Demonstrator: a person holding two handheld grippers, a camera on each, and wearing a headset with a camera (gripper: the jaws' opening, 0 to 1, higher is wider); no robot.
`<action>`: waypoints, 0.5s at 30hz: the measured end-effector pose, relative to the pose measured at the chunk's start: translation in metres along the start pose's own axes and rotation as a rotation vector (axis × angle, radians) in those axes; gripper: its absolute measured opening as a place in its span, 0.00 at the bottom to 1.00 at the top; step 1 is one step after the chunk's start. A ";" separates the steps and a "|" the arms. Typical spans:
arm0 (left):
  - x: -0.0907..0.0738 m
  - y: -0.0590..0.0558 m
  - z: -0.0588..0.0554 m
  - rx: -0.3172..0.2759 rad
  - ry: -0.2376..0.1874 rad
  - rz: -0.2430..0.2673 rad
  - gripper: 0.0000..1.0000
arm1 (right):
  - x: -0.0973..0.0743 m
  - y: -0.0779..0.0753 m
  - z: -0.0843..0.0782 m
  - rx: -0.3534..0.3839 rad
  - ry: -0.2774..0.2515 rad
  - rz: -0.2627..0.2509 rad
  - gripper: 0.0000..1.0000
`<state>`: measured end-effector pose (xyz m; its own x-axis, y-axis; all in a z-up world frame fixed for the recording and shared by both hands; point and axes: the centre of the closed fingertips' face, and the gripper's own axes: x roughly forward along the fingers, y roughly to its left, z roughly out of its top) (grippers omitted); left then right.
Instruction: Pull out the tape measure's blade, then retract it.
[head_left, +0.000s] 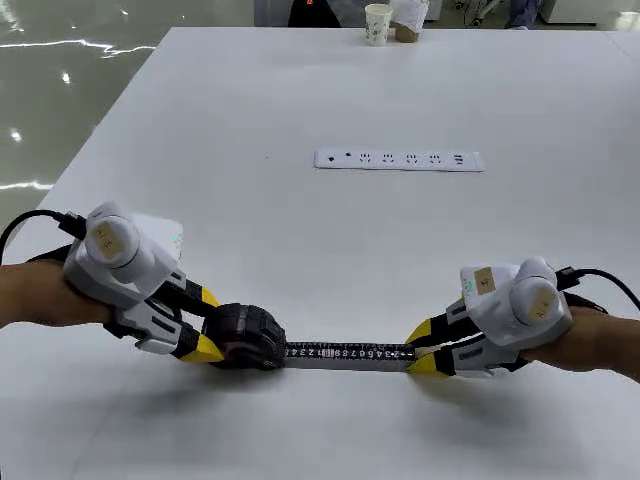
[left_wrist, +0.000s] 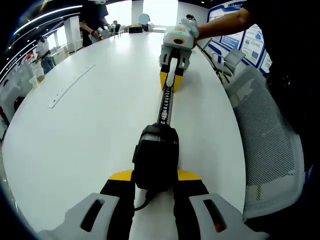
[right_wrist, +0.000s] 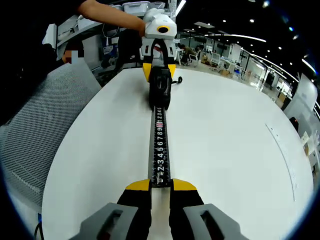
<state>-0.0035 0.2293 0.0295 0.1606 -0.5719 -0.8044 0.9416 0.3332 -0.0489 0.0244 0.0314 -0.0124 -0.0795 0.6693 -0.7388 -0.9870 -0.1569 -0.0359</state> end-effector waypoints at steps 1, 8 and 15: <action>0.000 0.000 0.000 -0.001 0.000 0.000 0.23 | -0.001 0.000 -0.001 0.004 0.001 -0.001 0.09; 0.000 0.000 0.000 -0.004 0.000 -0.002 0.23 | -0.009 0.000 -0.007 0.015 0.002 -0.006 0.09; 0.000 0.000 0.000 -0.004 0.001 -0.002 0.23 | -0.013 0.002 -0.012 0.026 0.003 -0.005 0.09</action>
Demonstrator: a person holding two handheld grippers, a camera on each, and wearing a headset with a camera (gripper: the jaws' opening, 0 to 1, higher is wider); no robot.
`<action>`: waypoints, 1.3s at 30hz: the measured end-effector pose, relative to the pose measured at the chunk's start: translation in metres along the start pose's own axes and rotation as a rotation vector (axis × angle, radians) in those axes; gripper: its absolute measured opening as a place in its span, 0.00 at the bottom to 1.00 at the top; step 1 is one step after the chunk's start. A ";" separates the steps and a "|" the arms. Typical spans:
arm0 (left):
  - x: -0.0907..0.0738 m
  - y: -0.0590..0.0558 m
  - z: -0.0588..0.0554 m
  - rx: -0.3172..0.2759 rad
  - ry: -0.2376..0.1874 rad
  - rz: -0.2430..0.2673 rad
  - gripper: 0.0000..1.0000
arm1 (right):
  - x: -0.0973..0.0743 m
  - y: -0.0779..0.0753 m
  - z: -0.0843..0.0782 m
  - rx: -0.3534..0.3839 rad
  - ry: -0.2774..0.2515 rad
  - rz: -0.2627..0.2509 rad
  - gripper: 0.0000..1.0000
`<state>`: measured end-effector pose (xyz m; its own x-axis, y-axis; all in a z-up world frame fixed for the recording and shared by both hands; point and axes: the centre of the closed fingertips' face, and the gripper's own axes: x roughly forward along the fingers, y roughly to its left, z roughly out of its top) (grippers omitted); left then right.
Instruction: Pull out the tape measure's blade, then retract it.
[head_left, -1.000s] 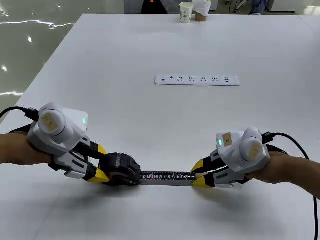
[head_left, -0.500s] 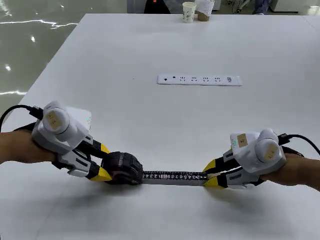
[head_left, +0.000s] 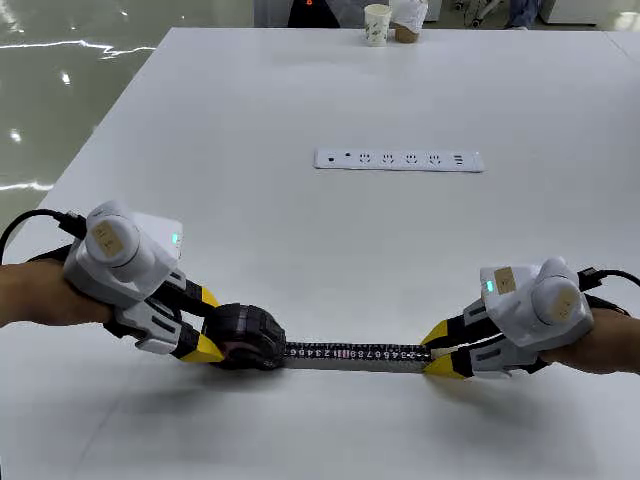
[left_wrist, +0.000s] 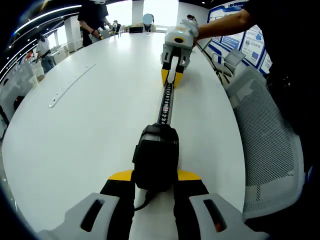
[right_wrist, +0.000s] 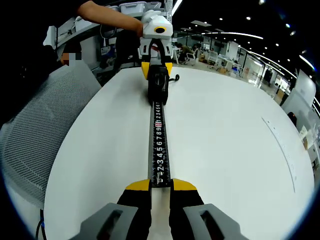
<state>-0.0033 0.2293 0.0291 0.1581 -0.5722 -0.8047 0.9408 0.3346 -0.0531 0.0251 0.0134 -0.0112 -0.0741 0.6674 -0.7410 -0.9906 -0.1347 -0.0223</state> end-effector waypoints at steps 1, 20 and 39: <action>0.000 0.000 0.000 0.001 0.000 0.000 0.23 | -0.001 0.000 -0.001 0.000 0.001 0.001 0.09; 0.000 0.001 0.000 -0.004 0.001 -0.001 0.23 | -0.017 -0.002 -0.021 0.018 0.030 -0.001 0.09; 0.000 0.000 0.000 -0.005 0.006 -0.001 0.23 | -0.033 -0.001 -0.037 0.033 0.059 -0.009 0.09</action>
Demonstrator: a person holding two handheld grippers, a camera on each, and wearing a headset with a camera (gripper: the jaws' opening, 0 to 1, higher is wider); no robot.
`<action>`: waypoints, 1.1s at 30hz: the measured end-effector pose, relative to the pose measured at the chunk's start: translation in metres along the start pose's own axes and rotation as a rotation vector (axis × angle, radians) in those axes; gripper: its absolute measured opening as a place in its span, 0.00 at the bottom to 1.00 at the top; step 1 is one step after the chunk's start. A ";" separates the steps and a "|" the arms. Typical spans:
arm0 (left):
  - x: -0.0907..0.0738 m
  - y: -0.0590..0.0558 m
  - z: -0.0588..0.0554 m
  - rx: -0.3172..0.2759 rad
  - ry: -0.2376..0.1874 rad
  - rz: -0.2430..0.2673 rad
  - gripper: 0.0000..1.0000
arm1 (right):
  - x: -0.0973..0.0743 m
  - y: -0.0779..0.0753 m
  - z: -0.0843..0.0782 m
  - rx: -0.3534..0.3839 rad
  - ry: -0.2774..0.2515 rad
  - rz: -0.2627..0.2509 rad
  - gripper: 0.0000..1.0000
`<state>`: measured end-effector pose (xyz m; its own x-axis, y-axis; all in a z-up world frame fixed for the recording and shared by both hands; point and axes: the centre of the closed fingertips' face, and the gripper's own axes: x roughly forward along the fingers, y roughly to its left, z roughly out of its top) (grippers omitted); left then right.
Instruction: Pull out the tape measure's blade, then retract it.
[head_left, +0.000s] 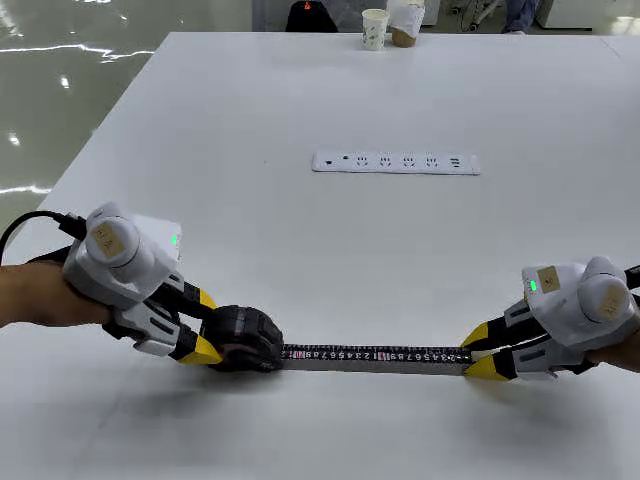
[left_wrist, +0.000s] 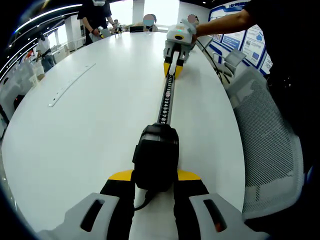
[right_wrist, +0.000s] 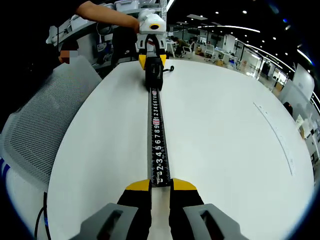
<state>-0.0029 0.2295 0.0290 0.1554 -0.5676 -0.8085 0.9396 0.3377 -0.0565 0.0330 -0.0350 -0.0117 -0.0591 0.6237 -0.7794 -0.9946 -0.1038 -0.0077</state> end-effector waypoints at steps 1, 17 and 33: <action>0.000 0.000 0.000 -0.001 0.000 0.000 0.23 | 0.000 0.000 -0.001 0.002 0.002 -0.001 0.09; 0.001 0.000 0.002 0.007 0.017 -0.006 0.24 | 0.002 -0.001 -0.001 -0.005 0.026 0.018 0.10; 0.002 0.000 0.000 0.001 0.026 -0.007 0.25 | 0.003 -0.001 -0.001 -0.028 0.055 0.030 0.12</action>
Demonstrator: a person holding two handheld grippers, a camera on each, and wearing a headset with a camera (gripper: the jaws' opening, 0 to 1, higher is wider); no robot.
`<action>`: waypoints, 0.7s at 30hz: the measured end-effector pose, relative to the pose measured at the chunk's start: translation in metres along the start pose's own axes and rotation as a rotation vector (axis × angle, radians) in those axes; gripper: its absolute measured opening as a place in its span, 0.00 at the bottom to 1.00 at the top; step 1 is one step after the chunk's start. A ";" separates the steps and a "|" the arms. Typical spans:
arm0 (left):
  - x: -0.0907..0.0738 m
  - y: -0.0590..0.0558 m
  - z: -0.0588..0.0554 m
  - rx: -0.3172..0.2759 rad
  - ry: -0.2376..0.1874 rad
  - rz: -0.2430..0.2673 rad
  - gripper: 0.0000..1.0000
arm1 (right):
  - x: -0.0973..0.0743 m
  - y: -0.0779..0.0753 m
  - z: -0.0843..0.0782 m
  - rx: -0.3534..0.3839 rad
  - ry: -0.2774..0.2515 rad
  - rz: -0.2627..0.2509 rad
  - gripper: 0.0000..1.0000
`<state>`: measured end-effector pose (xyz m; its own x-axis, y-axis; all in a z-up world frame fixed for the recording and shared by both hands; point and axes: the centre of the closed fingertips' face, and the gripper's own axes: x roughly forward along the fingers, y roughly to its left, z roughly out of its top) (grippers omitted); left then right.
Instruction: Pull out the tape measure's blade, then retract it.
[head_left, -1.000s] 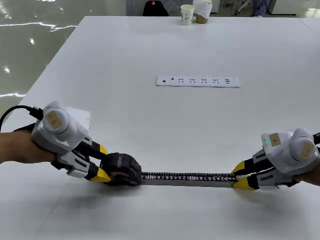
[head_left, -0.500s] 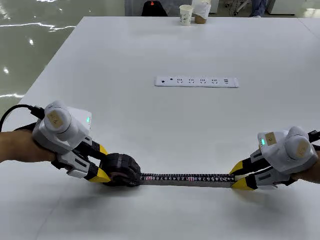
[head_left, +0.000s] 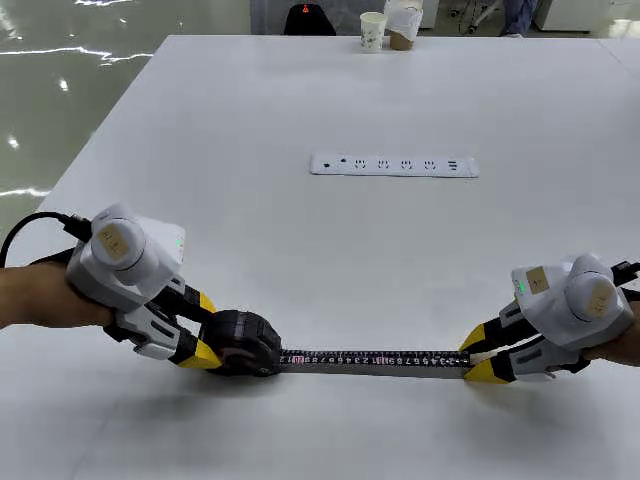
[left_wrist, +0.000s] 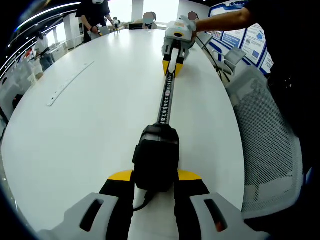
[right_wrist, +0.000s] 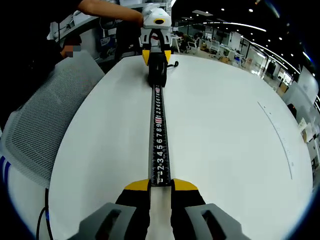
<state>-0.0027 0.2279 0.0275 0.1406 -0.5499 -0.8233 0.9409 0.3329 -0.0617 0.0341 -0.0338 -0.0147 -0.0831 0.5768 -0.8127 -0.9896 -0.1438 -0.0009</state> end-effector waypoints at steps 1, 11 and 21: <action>0.000 0.000 0.000 0.000 0.001 0.000 0.25 | 0.000 0.000 0.000 -0.002 0.003 0.000 0.12; 0.000 -0.001 0.000 0.003 0.011 0.002 0.25 | -0.001 0.000 -0.001 -0.014 0.017 -0.003 0.13; 0.000 -0.001 0.000 0.002 0.017 0.005 0.26 | -0.004 0.000 -0.005 -0.001 0.019 -0.022 0.16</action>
<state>-0.0036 0.2273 0.0277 0.1401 -0.5347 -0.8333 0.9409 0.3341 -0.0562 0.0348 -0.0400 -0.0142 -0.0591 0.5642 -0.8235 -0.9911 -0.1320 -0.0194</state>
